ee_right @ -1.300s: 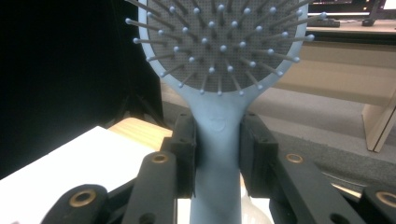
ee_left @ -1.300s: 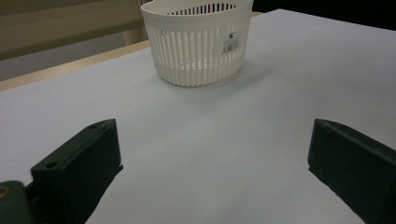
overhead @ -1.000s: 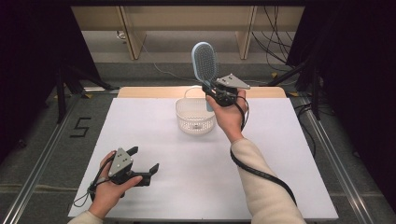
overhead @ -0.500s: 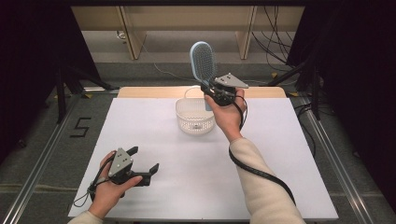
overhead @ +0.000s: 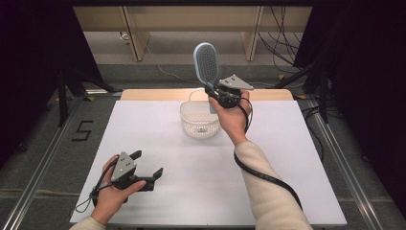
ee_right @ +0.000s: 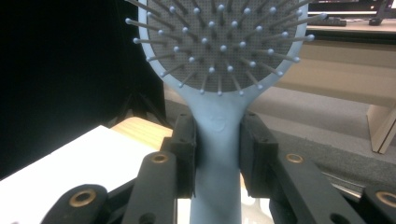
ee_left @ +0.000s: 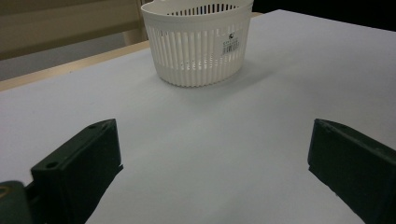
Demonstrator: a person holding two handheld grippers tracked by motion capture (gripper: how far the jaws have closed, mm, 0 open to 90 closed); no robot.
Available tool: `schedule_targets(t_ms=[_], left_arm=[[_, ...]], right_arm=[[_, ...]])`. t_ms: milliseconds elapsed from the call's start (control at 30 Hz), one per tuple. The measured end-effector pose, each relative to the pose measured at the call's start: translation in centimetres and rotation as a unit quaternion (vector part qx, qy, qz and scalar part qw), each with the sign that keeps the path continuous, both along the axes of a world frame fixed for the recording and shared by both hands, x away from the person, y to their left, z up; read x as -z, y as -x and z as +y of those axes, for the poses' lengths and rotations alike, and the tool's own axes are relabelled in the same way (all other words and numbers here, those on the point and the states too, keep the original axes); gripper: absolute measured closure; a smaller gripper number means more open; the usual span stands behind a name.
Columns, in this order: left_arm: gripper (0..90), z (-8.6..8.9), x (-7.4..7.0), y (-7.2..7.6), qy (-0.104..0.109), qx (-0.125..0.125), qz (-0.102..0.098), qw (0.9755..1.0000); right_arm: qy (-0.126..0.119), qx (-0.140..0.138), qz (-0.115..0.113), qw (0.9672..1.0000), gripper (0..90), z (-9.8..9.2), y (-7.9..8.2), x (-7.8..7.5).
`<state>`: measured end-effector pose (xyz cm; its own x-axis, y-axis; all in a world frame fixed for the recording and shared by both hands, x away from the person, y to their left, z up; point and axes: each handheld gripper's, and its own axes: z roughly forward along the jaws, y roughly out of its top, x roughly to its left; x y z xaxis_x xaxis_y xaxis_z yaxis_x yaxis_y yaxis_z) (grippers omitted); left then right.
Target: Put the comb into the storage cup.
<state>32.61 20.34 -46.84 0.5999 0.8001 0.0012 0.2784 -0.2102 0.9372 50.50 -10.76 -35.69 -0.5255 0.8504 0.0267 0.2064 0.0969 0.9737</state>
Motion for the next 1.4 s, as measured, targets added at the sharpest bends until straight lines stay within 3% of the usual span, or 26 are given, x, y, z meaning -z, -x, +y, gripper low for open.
schedule_targets(t_ms=[1400], left_arm=[[2.1,-0.01,0.0,0.0,0.001,0.0,-0.001,1.0]], right_arm=[[0.016,-0.015,-0.001,0.9998,70.3,0.67,-0.78,0.72]])
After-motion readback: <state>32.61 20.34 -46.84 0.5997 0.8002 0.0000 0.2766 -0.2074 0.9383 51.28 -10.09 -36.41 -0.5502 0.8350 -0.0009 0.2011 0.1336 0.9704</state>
